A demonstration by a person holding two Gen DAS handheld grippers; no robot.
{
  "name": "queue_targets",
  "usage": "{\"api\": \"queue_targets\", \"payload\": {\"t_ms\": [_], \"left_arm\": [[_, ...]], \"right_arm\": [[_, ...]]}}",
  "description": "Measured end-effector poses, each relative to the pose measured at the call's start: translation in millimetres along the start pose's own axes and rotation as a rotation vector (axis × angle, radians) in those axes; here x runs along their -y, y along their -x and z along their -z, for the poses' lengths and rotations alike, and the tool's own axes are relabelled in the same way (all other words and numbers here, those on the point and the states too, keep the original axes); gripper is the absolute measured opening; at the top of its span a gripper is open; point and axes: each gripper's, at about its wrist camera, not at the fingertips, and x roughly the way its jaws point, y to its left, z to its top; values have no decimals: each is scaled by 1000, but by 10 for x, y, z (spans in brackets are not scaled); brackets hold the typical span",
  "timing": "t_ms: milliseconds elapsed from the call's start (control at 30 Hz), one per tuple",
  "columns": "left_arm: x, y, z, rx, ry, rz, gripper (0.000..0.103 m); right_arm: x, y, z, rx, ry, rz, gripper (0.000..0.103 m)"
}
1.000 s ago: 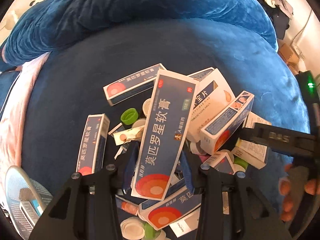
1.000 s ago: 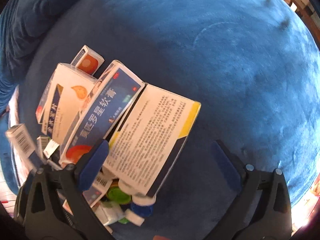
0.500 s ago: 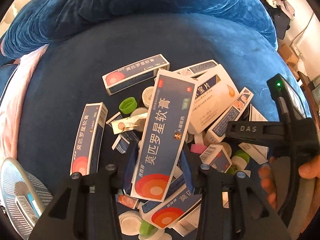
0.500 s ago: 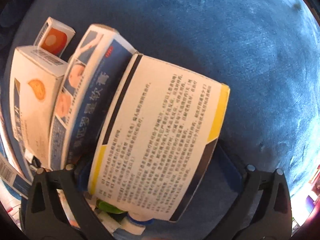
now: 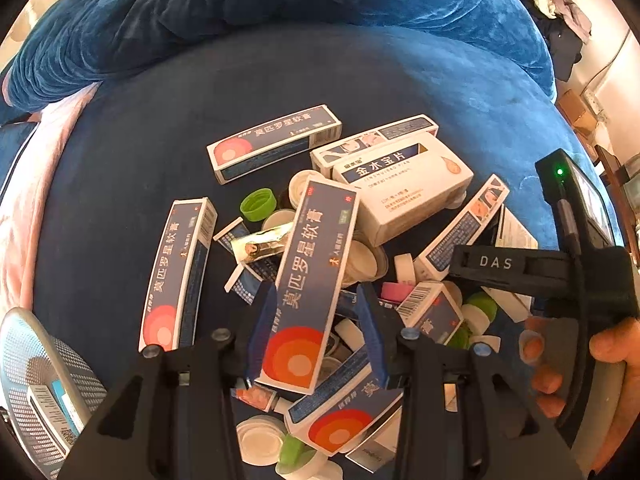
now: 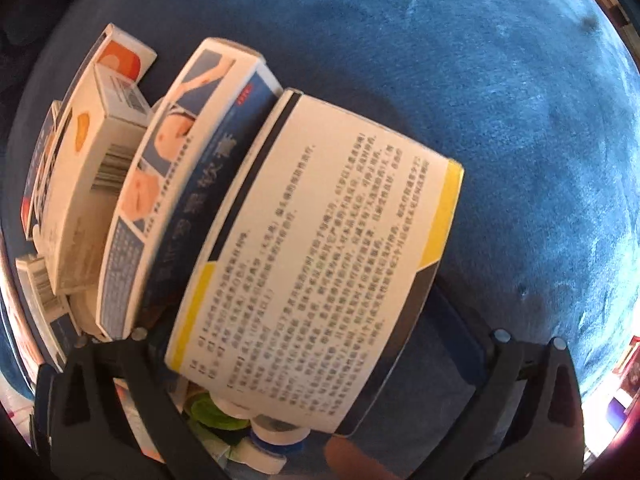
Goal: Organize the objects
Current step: 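Grasp a blue ointment box with the left gripper while the right grasps the yellow-striped white box, then lift both held boxes and carry them over the mesh basket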
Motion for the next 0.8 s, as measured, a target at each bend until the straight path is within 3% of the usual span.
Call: {"api": "queue_targets", "payload": {"t_ms": [100, 233, 333, 533, 567, 600, 700, 733, 800], "left_arm": [[-2, 0, -4, -1, 1, -1, 43], [-13, 38, -14, 12, 15, 1, 43], [-18, 55, -22, 19, 15, 1, 43], [-18, 45, -30, 21, 15, 4, 43], [-17, 45, -29, 19, 15, 4, 43], [-28, 36, -32, 17, 18, 5, 43], [-66, -14, -40, 7, 35, 27, 43], [-75, -38, -41, 4, 39, 25, 45], [-108, -95, -50, 2, 50, 24, 59]], "right_arm": [[29, 27, -8, -5, -12, -16, 103], [107, 264, 20, 78, -101, -57, 102], [54, 312, 4, 112, -81, -6, 100], [81, 254, -14, 101, -121, 38, 84], [93, 283, -4, 113, -130, 42, 74], [104, 315, 6, 124, -134, 45, 70], [128, 390, 23, 137, -134, 23, 70], [140, 416, 35, 139, -137, 21, 70], [153, 458, 56, 141, -145, 17, 70]]}}
